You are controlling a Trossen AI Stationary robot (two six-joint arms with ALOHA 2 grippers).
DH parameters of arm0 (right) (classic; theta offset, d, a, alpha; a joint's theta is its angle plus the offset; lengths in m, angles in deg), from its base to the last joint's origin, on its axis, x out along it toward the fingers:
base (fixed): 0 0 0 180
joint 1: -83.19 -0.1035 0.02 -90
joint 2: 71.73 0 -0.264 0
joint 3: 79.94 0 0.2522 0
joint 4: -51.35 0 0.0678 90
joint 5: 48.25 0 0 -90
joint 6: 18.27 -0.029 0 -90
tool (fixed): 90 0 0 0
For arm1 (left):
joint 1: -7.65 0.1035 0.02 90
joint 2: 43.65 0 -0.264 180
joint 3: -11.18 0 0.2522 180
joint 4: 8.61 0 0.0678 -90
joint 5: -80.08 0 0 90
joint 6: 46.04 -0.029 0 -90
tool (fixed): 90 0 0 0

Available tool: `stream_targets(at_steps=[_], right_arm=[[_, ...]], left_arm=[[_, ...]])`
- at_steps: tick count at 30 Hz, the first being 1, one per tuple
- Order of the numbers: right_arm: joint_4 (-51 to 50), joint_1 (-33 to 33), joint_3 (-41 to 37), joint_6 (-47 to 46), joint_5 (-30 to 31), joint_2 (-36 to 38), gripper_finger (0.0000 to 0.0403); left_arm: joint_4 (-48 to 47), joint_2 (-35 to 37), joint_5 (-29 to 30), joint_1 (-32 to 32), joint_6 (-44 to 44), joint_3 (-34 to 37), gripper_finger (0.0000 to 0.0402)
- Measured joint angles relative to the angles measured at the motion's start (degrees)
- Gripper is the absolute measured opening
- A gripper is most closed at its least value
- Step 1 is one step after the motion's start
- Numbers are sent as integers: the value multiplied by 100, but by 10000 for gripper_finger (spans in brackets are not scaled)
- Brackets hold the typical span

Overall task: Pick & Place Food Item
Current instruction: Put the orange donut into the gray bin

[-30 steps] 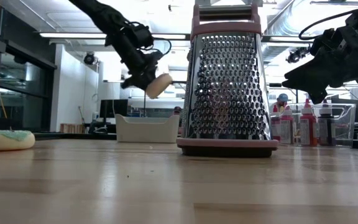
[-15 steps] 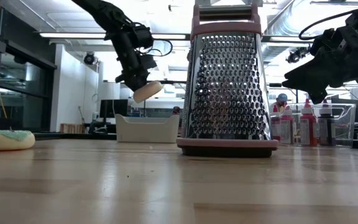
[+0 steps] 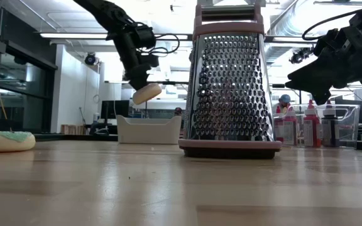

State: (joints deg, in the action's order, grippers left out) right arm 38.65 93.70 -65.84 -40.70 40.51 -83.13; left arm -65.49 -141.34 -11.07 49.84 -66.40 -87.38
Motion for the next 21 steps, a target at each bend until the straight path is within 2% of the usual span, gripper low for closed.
stream_targets(at_steps=[7,21], right_arm=[[0,0,-2,2,0,0,114],[0,0,-1,0,-1,0,114]], left_arm=[[162,-87,25,17,-650,2,100],[326,-895,239,202,-682,7,100]])
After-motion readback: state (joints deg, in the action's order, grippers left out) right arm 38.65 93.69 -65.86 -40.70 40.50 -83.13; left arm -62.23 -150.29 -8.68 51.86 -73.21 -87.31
